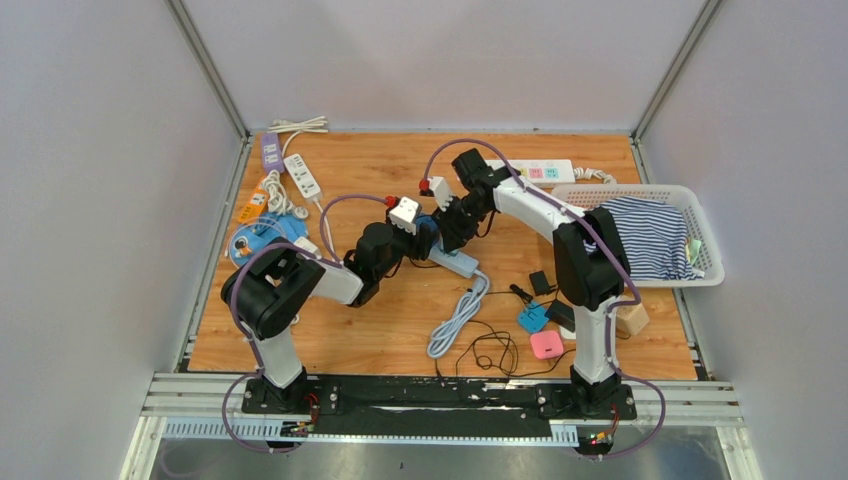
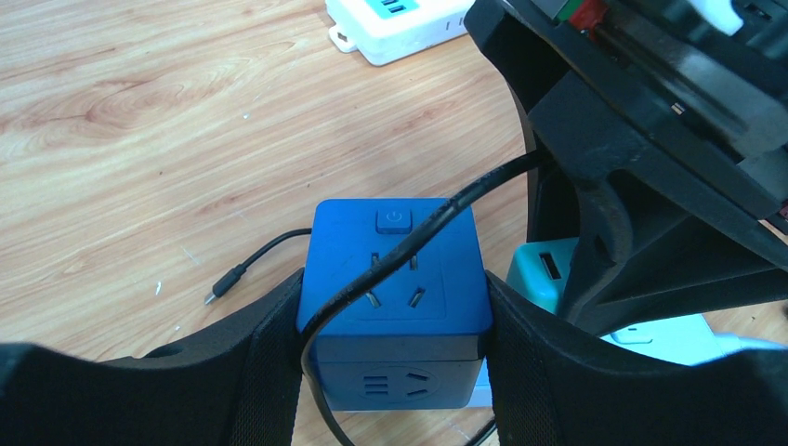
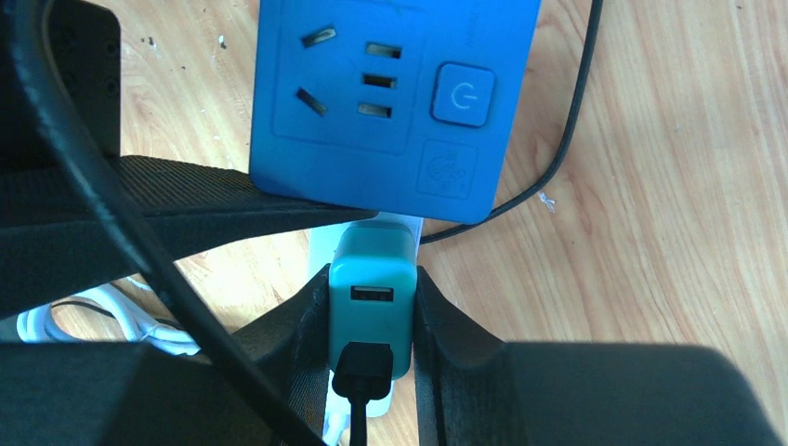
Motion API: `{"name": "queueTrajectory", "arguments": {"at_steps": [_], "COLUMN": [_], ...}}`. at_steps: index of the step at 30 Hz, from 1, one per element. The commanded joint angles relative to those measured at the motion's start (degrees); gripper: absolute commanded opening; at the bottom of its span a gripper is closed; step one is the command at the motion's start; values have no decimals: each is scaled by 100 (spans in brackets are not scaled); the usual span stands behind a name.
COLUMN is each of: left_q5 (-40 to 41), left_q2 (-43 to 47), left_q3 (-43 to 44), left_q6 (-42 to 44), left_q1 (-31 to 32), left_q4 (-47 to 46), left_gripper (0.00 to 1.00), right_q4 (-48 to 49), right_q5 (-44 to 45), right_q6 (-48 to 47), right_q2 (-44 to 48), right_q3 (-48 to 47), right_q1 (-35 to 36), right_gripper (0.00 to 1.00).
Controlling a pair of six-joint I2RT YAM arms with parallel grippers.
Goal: Pull the plug off the socket
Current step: Remove the plug from the socket.
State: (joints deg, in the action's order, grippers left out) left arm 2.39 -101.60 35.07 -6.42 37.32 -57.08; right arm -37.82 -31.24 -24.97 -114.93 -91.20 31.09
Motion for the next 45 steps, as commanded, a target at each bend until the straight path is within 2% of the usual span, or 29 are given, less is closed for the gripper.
{"name": "queueTrajectory", "arguments": {"at_steps": [1, 5, 9, 12, 15, 23, 24, 28, 35, 43, 45], "left_q5": [-387, -384, -401, -406, -448, -458, -463, -463, -470, -439, -441], "left_q2": [-143, -132, -132, -140, -158, -166, -173, -187, -193, -194, -198], "left_q3": [22, 20, 17, 22, 41, 50, 60, 79, 88, 116, 114], "left_q6": [149, 149, 152, 158, 158, 201, 204, 219, 220, 255, 255], "left_q1": [135, 135, 135, 135, 135, 169, 170, 185, 179, 214, 214], "left_q4": [261, 267, 268, 267, 267, 274, 283, 311, 329, 382, 382], "left_gripper": [0, 0, 0, 0, 0, 0, 0, 0, 0, 0, 0], "right_q4": [-223, -277, 171, 446, 512, 392, 383, 432, 334, 311, 307], "right_q5": [-1857, -1679, 43, 362, 161, -1343, -1239, 209, -1071, -1050, -788], "right_q6": [-476, -484, 16, 329, 430, 324, 312, 307, 230, 111, 77], "right_q2": [151, 203, 174, 165, 158, 229, 254, 251, 232, 318, 302], "right_q3": [-515, -588, -485, -332, -323, -371, -380, -357, -426, -365, -384], "right_q1": [210, 244, 241, 178, 133, 28, 38, 100, 90, 10, 23], "right_gripper": [0, 0, 0, 0, 0, 0, 0, 0, 0, 0, 0]}}
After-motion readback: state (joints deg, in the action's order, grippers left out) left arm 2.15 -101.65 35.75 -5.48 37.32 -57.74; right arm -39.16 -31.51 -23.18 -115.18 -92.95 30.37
